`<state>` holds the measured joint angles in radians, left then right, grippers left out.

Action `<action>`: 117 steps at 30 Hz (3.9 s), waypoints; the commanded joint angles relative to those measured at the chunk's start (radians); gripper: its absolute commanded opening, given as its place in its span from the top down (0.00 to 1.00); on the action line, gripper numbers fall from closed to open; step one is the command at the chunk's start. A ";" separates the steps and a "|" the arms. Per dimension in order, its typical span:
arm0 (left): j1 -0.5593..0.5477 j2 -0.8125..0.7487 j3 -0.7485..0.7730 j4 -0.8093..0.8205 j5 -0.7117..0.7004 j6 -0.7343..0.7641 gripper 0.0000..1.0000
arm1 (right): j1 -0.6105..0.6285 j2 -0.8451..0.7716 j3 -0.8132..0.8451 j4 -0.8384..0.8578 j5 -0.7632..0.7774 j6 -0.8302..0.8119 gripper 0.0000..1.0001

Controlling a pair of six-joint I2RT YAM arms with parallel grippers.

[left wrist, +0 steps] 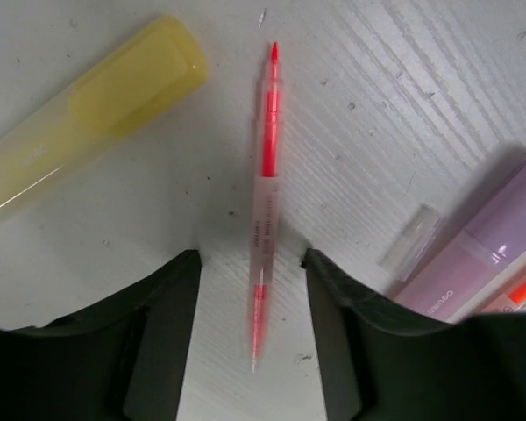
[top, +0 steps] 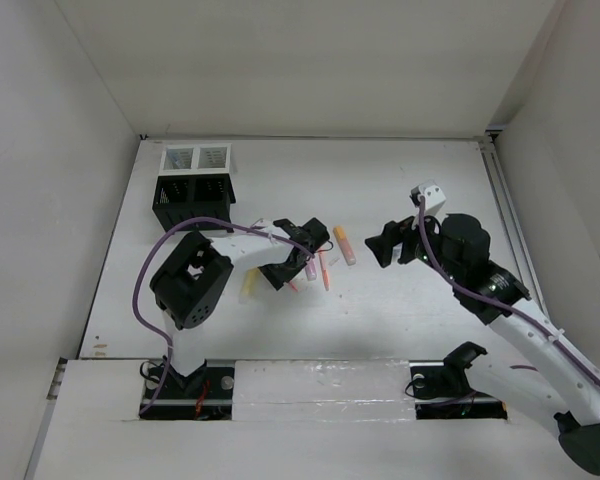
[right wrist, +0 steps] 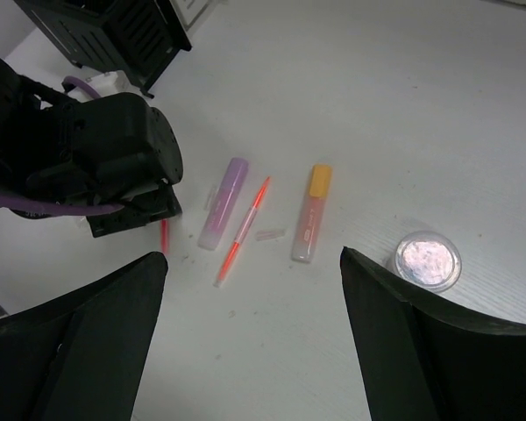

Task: Sort the stationery into containers
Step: Pick up the pen from the center of the board, then pick up the pen cap from the center of the board.

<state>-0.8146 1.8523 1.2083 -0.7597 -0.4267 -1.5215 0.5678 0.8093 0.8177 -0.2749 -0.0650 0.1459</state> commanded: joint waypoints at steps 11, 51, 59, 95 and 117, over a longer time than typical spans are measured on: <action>0.032 -0.044 -0.184 0.114 0.054 -0.079 1.00 | -0.008 -0.035 0.000 0.068 -0.032 0.006 0.14; 0.028 -0.887 -0.216 0.236 0.036 1.120 1.00 | 0.156 0.577 0.233 0.042 0.393 0.294 0.30; 0.028 -0.967 -0.268 0.293 0.081 1.110 1.00 | 0.210 0.637 0.273 -0.067 0.585 0.634 0.30; -0.012 -1.056 -0.286 0.304 0.181 1.101 1.00 | 0.297 1.021 0.508 -0.348 0.722 1.149 0.41; -0.012 -1.056 -0.286 0.313 0.200 1.110 1.00 | 0.245 1.108 0.459 -0.274 0.662 1.138 0.44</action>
<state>-0.8234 0.8024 0.9245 -0.4858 -0.2352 -0.4259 0.8192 1.9167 1.2804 -0.5835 0.5987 1.2762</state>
